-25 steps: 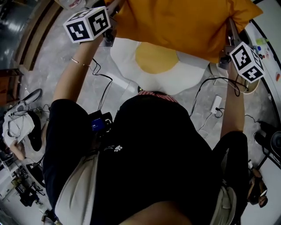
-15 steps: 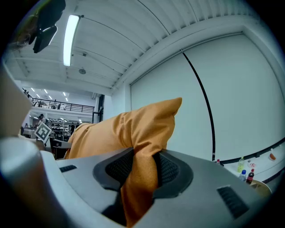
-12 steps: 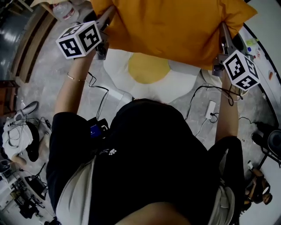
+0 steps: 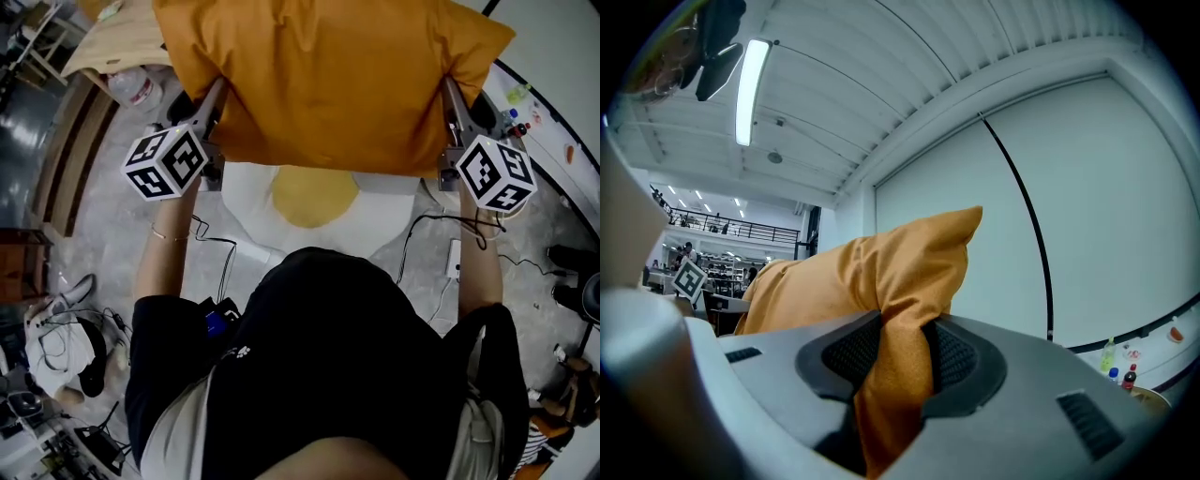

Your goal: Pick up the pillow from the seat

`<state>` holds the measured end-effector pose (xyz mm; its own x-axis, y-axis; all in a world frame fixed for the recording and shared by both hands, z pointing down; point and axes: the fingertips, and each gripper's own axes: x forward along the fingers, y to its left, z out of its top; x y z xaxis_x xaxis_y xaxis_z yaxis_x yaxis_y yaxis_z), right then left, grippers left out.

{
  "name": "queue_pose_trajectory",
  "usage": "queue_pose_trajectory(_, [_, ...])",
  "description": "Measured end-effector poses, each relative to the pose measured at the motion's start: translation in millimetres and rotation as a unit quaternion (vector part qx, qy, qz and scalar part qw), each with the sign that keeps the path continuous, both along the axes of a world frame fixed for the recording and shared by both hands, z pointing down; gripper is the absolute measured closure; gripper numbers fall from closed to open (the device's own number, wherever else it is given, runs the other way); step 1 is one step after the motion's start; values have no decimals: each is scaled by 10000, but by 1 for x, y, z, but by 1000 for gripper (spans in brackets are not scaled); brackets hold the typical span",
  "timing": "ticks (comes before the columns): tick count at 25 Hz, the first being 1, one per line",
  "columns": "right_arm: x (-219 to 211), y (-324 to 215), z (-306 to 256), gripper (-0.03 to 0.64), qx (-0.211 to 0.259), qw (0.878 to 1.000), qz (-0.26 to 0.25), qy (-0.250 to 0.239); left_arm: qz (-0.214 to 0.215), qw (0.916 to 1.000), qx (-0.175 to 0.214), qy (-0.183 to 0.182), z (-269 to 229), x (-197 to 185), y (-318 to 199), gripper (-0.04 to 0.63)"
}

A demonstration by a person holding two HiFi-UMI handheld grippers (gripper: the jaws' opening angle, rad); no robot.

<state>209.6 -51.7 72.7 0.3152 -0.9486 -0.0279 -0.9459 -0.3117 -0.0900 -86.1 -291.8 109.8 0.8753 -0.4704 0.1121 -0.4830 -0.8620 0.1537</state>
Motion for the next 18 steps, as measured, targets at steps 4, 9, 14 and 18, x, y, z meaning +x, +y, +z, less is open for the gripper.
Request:
queue_pose_trajectory(4, [1,0,-10,466,8,10000,-10,39,0,10000,-12,48,-9,1,0,408])
queue_pose_trajectory(9, [4,6,-15,466,47,10000,16,39,37,10000,29,86,-16,5,3,408])
queue_pose_trajectory(14, [8,6,-10,466,4,10000,32,-5,58,10000,5,78,-14,10,3,408])
queue_pose_trajectory(18, [6,9,-11,466,-19,10000,58,-1,66,9999,-20,81,-15,9,6,408])
